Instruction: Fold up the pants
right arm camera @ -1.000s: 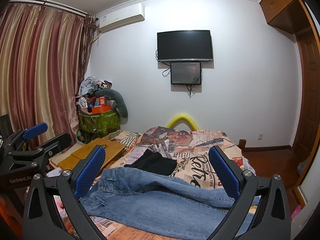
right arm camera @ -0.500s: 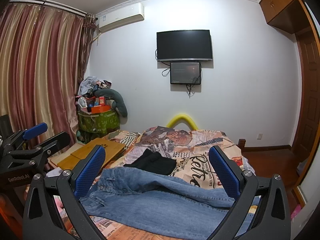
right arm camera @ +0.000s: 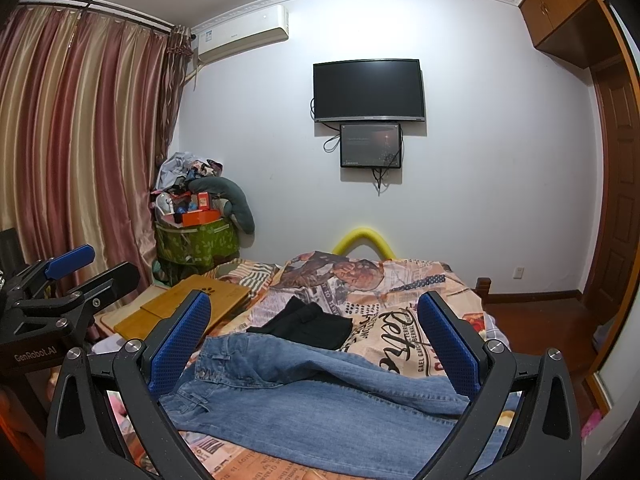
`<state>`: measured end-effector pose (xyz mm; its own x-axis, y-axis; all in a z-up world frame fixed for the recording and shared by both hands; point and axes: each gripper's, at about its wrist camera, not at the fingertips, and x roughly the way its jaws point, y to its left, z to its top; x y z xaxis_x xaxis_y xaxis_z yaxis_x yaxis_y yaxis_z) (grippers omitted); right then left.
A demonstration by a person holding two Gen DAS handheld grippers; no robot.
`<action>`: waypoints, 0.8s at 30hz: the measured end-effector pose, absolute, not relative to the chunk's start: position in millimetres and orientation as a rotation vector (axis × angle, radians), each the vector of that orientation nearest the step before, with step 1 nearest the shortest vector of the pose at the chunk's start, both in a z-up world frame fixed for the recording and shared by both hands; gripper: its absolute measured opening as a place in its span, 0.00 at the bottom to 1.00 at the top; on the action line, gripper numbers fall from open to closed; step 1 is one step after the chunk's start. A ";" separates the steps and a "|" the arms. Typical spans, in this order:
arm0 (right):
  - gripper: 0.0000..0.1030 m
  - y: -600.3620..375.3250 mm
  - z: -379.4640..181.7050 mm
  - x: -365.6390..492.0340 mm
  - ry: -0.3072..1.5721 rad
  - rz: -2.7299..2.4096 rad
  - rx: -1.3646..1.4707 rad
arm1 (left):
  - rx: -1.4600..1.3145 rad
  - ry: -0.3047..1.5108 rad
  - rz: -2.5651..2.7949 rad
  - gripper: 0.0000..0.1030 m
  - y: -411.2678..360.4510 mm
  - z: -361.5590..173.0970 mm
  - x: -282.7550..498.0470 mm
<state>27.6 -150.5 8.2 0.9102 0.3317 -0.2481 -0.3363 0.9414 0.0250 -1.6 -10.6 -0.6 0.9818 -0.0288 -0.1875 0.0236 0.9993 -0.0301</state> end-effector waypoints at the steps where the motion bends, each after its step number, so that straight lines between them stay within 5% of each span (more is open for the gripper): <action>1: 1.00 -150.0 8.0 27.6 0.252 0.345 -0.018 | -0.028 0.190 -0.027 1.00 -10.9 -0.8 -1.3; 12: 1.00 -155.8 -5.1 42.9 0.280 0.345 -0.016 | -0.041 0.220 -0.024 1.00 -1.4 -10.5 20.9; 24: 1.00 -180.5 -35.4 115.7 0.399 0.279 0.004 | -0.030 0.375 0.038 1.00 34.6 -38.1 129.2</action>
